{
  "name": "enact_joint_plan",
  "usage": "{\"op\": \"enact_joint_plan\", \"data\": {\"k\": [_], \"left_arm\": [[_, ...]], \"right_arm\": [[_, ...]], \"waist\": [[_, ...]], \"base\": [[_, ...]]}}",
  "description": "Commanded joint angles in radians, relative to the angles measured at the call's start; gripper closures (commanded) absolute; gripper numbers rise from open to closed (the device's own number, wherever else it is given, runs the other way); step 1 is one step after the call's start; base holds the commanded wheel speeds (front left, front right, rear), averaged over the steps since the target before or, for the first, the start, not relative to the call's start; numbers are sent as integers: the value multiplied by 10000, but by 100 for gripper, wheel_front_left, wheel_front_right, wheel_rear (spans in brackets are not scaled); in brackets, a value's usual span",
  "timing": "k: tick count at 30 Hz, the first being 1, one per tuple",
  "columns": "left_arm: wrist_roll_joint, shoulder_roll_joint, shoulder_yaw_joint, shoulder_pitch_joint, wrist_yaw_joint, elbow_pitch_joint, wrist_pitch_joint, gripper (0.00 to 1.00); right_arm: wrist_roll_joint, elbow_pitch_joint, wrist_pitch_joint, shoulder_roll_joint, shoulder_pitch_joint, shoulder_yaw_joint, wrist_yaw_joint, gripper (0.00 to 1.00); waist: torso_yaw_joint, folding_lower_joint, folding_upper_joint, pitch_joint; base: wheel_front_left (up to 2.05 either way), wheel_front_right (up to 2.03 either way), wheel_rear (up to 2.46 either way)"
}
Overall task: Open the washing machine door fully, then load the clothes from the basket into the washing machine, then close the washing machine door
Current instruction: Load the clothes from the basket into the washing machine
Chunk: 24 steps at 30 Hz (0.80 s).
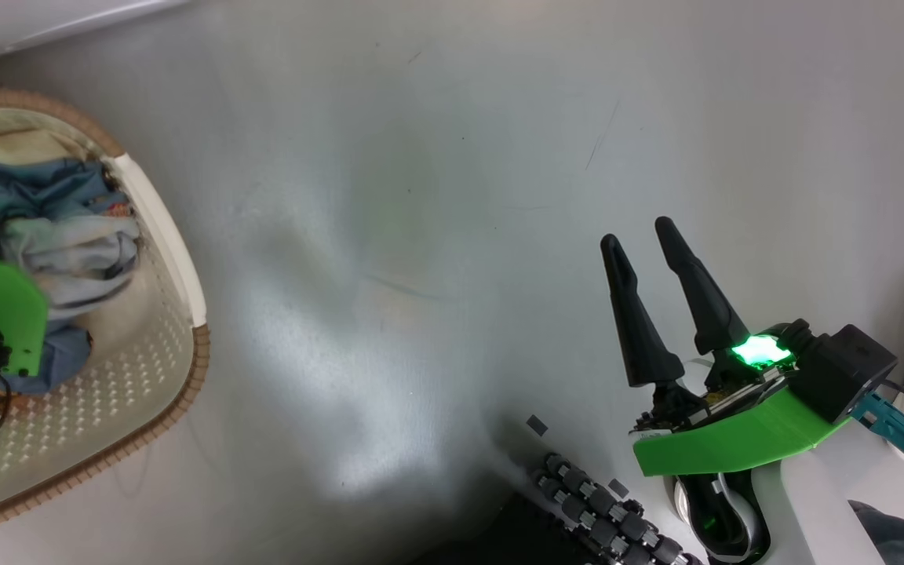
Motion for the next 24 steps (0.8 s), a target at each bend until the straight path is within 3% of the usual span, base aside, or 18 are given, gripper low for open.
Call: {"op": "enact_joint_plan", "data": {"k": [1,6,12,24], "left_arm": [[-163,199,290,251,110,97,-233,100],[-869,153,906,523,332,157,-1201,100],[-1429,-427,1326,1431,455,-559,-1749,100],[-1648,-1684,2381,5147,1102,-4799,-1771,100]], "right_arm": [[14,-147,-118,-97,409,160,17,0],[170,32,-118,-97,96,314,17,0],[-98,400,-118,-97,23,-67,17,0],[-918,1051,-118,-97,874,-656,17,0]], "waist": [[-27,0,0,-93],[19,0,0,-436],[900,0,0,-1541],[2398,0,0,-4682]], "base": [[0,0,0],[0,0,0],[0,0,0],[0,0,0]]}}
